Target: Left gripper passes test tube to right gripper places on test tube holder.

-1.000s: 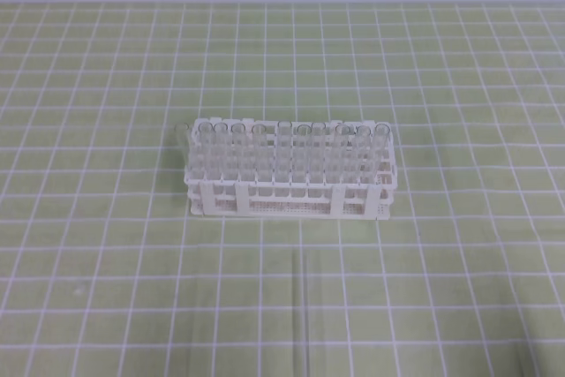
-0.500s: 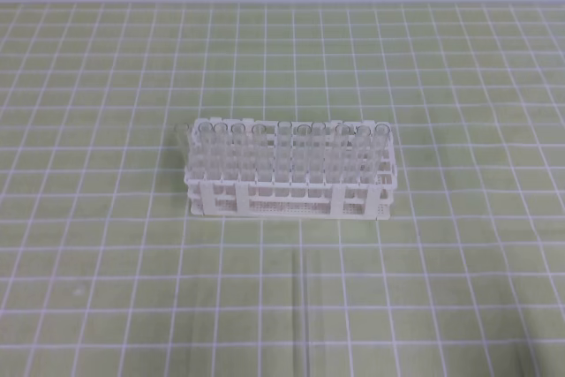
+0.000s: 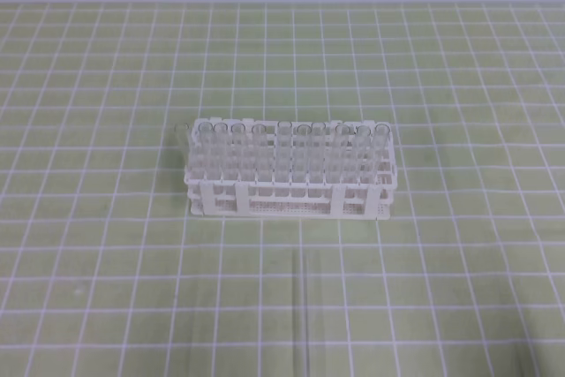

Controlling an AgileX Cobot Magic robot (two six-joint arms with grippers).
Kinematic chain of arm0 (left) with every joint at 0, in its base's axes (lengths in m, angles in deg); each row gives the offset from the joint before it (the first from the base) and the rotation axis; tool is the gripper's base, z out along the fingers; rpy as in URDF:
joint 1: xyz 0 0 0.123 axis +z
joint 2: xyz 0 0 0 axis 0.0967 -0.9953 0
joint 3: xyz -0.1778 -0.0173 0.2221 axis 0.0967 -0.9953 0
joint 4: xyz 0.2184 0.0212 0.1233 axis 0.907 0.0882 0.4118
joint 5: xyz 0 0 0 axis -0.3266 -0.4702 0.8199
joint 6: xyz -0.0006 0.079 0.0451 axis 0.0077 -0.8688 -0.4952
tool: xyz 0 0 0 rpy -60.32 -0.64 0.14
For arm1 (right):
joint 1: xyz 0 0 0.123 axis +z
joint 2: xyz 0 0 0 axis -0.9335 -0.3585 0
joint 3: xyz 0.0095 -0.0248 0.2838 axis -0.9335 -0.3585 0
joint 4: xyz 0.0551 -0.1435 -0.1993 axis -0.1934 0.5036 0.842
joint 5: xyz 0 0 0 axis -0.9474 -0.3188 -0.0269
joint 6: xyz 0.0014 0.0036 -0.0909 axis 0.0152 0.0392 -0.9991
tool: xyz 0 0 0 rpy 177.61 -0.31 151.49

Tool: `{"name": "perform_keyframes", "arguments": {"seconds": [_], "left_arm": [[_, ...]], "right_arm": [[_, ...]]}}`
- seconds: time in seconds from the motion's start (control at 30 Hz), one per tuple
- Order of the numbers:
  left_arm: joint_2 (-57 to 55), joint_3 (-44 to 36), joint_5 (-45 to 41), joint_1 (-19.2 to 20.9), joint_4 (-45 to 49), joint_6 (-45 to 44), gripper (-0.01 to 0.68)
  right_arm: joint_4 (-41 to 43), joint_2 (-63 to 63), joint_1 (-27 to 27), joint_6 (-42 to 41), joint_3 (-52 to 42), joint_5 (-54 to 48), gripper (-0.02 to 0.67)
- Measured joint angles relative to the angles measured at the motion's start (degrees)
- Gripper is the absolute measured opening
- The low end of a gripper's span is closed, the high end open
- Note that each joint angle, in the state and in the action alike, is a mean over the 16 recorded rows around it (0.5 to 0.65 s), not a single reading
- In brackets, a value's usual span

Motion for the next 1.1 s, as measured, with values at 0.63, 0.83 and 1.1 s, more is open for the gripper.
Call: {"name": "perform_keyframes", "arguments": {"seconds": [0.63, 0.83, 1.1], "left_arm": [[-0.4, 0.1, 19.8, 0.0, -24.0, 10.5, 0.257], [-0.5, 0.2, 26.1, 0.0, -25.1, 9.3, 0.257], [-0.3, 0.1, 26.6, 0.0, -25.2, 7.5, 0.257]], "right_arm": [[0.0, 0.0, 0.0, 0.0, 0.0, 0.0, -0.017], [0.0, 0.0, 0.0, 0.0, 0.0, 0.0, -0.017], [0.0, 0.0, 0.0, 0.0, 0.0, 0.0, -0.017]]}}
